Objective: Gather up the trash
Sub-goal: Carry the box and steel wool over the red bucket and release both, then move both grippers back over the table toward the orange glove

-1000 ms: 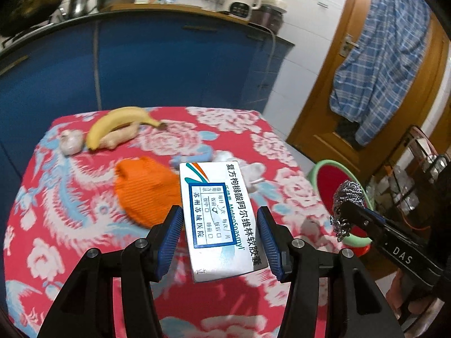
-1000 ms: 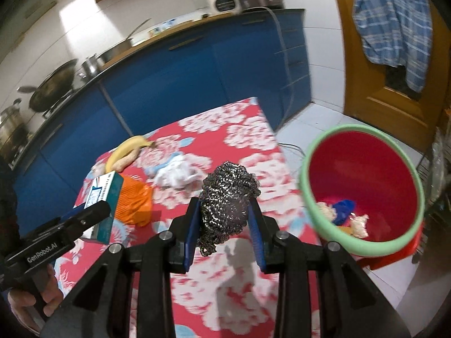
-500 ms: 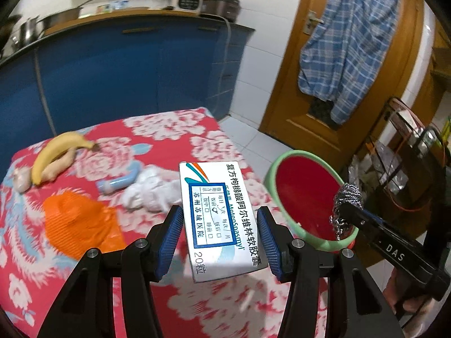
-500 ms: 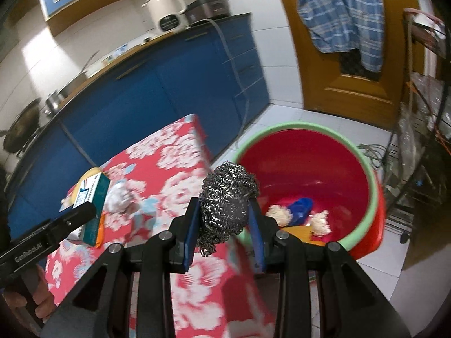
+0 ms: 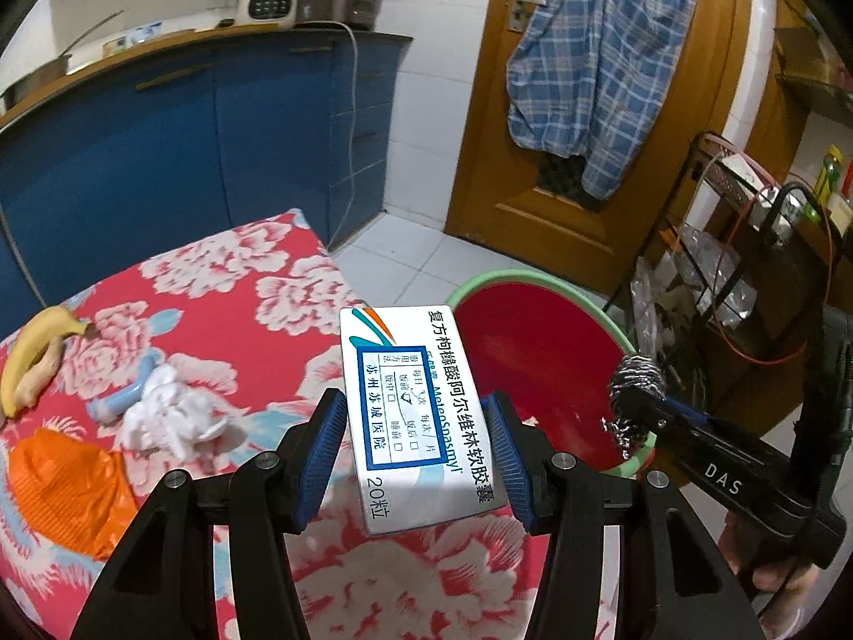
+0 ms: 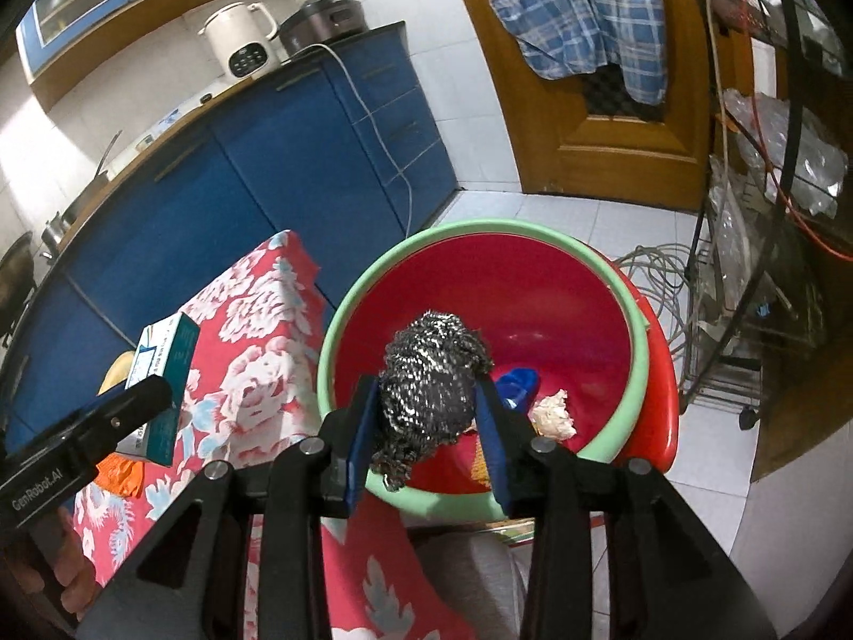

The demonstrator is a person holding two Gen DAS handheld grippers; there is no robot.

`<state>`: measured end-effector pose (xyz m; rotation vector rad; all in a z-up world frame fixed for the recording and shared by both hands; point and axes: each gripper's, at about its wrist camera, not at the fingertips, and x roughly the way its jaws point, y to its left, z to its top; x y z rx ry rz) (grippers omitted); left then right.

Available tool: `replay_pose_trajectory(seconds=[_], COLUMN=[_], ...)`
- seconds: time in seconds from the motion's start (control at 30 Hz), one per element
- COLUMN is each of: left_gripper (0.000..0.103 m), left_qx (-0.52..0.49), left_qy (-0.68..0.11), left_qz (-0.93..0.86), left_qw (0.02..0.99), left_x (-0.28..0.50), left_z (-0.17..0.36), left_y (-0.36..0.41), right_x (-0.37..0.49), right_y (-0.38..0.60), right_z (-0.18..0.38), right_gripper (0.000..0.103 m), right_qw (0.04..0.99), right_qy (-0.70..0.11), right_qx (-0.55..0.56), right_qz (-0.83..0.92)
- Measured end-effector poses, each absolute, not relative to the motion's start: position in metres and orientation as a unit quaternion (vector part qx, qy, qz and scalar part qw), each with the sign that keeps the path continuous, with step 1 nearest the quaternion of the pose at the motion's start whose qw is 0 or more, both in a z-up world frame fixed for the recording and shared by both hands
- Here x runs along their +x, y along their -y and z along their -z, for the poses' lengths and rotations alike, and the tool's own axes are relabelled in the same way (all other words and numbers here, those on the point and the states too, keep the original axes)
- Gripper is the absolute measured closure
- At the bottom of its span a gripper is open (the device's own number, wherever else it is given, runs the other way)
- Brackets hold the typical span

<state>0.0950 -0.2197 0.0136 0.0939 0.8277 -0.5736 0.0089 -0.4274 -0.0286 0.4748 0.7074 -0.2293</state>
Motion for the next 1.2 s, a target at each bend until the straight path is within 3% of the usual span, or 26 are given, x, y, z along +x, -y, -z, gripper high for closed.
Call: replay_pose_trajectory(seconds=[0.17,0.83,1.0,1.2], left_gripper=[0.047,0.047,0.037,0.036], left_qx=[0.053,0.099,0.107,0.102], left_qy=[-0.401,-0.426,-0.43,-0.431], left_qz=[0.279,0.328,0.328,0.322], left_qw=[0.871,0.837,0.834,0.837], left_x=[0.097,0.105,0.107,0.108], left_z=[-0.009,0.018,0.021,0.02], left_y=[0.232,0.297,0.301,0.295], right_x=[0.008,-0.014,-0.016,-0.014], right_y=[0.436,0.456,0.461,0.46], right_z=[0.031,0.026,0.026,0.027], right_gripper=[0.056,0.054,0.054,0.054], right_qw=[0.904,0.903,0.902,0.902], right_qy=[-0.335,-0.314,-0.311,-0.313], right_qx=[0.238,0.257,0.261,0.262], right_qz=[0.117,0.145,0.147,0.142])
